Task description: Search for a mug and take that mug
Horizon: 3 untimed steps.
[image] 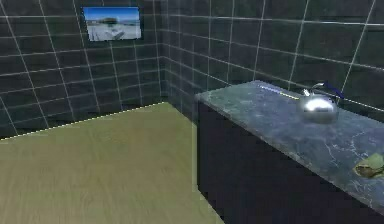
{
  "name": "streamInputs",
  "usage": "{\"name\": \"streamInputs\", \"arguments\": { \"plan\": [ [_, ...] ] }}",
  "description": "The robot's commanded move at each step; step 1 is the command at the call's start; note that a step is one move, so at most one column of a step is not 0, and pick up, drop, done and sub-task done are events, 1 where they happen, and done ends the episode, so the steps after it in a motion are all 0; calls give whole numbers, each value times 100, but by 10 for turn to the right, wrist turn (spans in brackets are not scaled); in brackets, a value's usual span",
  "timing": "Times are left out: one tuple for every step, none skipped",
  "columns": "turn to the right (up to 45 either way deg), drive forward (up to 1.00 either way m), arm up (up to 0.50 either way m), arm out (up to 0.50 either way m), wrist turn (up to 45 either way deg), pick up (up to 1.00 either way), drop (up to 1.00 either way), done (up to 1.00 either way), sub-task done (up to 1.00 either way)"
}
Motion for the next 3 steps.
{"name": "streamInputs", "arguments": {
  "plan": [
    [450, 0, 0, 0, 0, 0, 0, 0, 0],
    [120, 0, 0, 0, 0, 0, 0, 0, 0],
    [0, 50, 0, 0, 0, 0, 0, 0, 0]
  ]
}}
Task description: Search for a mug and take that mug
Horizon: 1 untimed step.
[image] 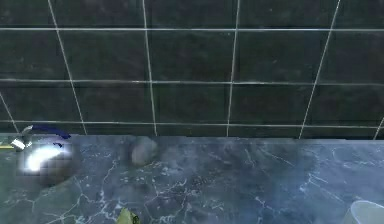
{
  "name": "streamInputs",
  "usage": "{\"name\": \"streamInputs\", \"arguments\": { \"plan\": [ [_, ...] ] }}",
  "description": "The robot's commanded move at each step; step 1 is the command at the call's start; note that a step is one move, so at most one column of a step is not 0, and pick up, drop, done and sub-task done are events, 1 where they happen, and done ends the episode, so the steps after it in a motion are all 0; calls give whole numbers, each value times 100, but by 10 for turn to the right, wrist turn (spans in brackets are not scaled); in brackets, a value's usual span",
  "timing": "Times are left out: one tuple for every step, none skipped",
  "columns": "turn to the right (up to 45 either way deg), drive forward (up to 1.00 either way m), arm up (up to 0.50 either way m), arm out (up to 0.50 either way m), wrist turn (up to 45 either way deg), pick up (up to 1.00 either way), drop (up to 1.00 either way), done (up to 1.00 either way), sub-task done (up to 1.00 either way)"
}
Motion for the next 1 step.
{"name": "streamInputs", "arguments": {
  "plan": [
    [-330, 0, 0, 0, 0, 0, 0, 0, 0]
  ]
}}
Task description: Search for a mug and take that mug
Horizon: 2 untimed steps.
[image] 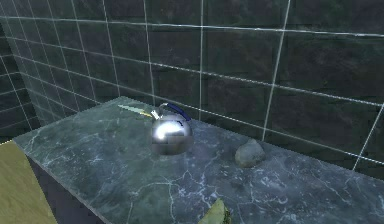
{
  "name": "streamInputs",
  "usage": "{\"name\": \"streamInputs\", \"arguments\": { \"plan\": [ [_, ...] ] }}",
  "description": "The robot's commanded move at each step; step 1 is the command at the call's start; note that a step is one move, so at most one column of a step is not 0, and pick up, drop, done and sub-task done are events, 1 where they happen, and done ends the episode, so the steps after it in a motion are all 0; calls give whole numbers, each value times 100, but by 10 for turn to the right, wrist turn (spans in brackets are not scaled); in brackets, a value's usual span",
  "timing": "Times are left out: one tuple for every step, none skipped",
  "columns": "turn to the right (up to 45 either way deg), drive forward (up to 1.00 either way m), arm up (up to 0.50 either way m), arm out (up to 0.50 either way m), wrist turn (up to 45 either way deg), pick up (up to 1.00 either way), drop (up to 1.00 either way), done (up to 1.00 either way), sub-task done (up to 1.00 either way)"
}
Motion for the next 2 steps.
{"name": "streamInputs", "arguments": {
  "plan": [
    [0, 0, 50, 0, 0, 0, 0, 0, 0],
    [0, 0, 38, 0, 0, 0, 0, 0, 0]
  ]
}}
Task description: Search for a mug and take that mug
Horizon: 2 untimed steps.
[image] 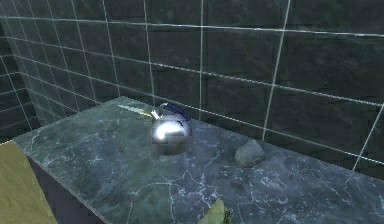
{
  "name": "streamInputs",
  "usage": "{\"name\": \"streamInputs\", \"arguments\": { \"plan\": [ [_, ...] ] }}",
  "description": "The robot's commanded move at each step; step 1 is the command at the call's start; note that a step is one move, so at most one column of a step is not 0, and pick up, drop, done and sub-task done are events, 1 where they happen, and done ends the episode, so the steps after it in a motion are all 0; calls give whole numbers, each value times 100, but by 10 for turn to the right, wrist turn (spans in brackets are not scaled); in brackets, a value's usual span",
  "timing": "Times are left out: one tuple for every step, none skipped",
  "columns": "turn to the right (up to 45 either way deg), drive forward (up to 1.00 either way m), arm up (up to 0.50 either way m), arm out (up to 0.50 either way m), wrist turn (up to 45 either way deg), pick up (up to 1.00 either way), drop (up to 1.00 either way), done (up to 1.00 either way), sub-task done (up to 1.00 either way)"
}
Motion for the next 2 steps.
{"name": "streamInputs", "arguments": {
  "plan": [
    [0, 0, 0, 16, 0, 0, 0, 0, 0],
    [0, 0, 0, 0, 450, 0, 0, 0, 0]
  ]
}}
